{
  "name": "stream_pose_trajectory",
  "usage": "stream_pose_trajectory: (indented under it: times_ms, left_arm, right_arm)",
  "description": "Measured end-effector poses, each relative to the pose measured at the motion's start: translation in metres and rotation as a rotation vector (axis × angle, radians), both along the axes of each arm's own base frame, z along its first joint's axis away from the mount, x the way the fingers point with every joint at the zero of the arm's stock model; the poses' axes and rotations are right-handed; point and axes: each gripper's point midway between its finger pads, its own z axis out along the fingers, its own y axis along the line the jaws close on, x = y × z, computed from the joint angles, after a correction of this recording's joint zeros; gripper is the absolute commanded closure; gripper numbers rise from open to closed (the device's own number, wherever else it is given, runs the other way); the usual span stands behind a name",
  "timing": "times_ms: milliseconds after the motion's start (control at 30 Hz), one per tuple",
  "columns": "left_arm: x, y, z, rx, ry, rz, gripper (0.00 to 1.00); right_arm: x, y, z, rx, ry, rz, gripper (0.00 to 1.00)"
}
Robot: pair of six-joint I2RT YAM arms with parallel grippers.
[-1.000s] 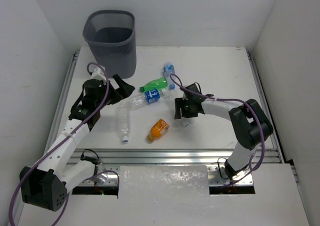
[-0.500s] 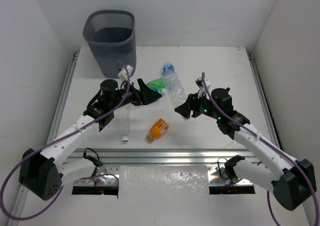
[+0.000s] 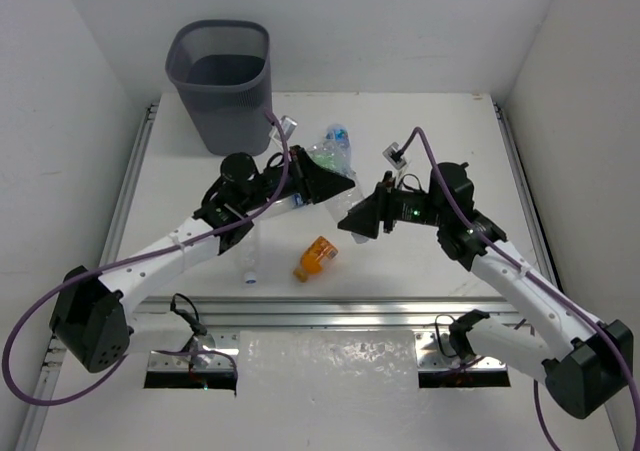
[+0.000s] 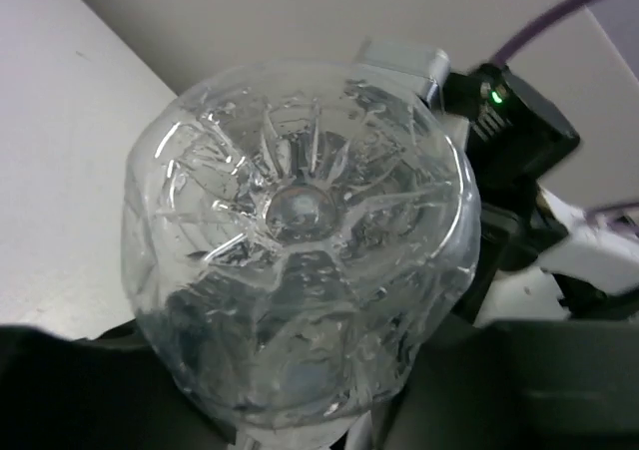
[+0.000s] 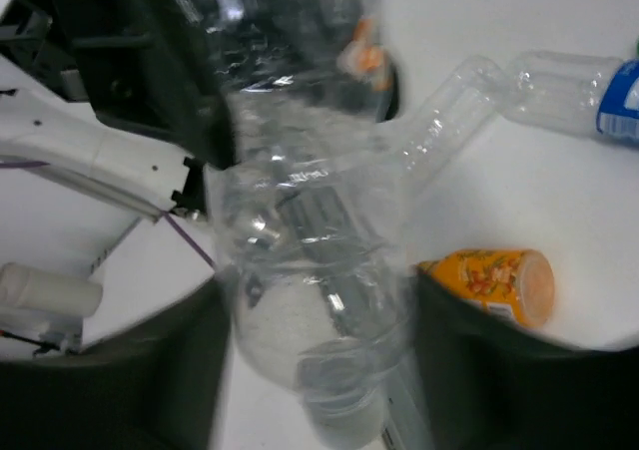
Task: Put the plastic bottles in the bin
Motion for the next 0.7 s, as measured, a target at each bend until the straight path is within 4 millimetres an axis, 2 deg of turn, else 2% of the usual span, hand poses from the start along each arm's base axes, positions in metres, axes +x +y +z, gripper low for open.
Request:
stream_pose_trajectory:
  times_ms: [33,67,133,200,300,367,467,533,600,633,700]
  left_arm:
    - [0.003,0.0,0.001,0.014,-0.001,0.014,1.0]
    - [0.01,0.001,0.004,0.028,-0.001,0.049,1.0]
    - [0.037,0.008,0.015,0.076,0.016,0.188,1.0]
    - [0.069,0.025,0.04,0.122,0.018,0.369,1.0]
    - [0.122,0.089,0.093,0.162,-0.024,0.72,1.0]
    - [0.154,0.149,0.126,0.181,-0.054,0.962,0.97]
    - [0.192,0.231,0.153,0.237,-0.081,1.273,0.93]
    - [0.217,0.266,0.156,0.303,-0.088,1.408,0.9]
    - [0.248,0.283,0.154,0.351,-0.101,1.479,0.76]
    - [0.263,0.291,0.148,0.385,-0.094,1.499,0.53]
    - [0.305,0.302,0.139,0.439,-0.097,1.53,0.23]
  right_arm:
    - [-0.001,0.0,0.002,0.007,-0.004,0.006,0.01]
    - [-0.001,-0.001,0.004,0.008,-0.003,0.0,0.01]
    - [0.0,-0.006,0.002,-0.018,-0.014,-0.039,0.01]
    - [0.01,-0.019,-0.004,-0.065,-0.007,-0.162,0.01]
    - [0.021,-0.046,-0.017,-0.151,0.021,-0.35,0.01]
    - [0.022,-0.058,-0.025,-0.187,0.035,-0.412,0.01]
    - [0.018,-0.07,-0.046,-0.236,0.073,-0.457,0.01]
    - [0.013,-0.075,-0.063,-0.27,0.109,-0.47,0.01]
    - [0.007,-0.078,-0.081,-0.3,0.147,-0.469,0.01]
    - [0.005,-0.079,-0.087,-0.312,0.163,-0.467,0.01]
    - [0.002,-0.08,-0.097,-0.326,0.188,-0.464,0.01]
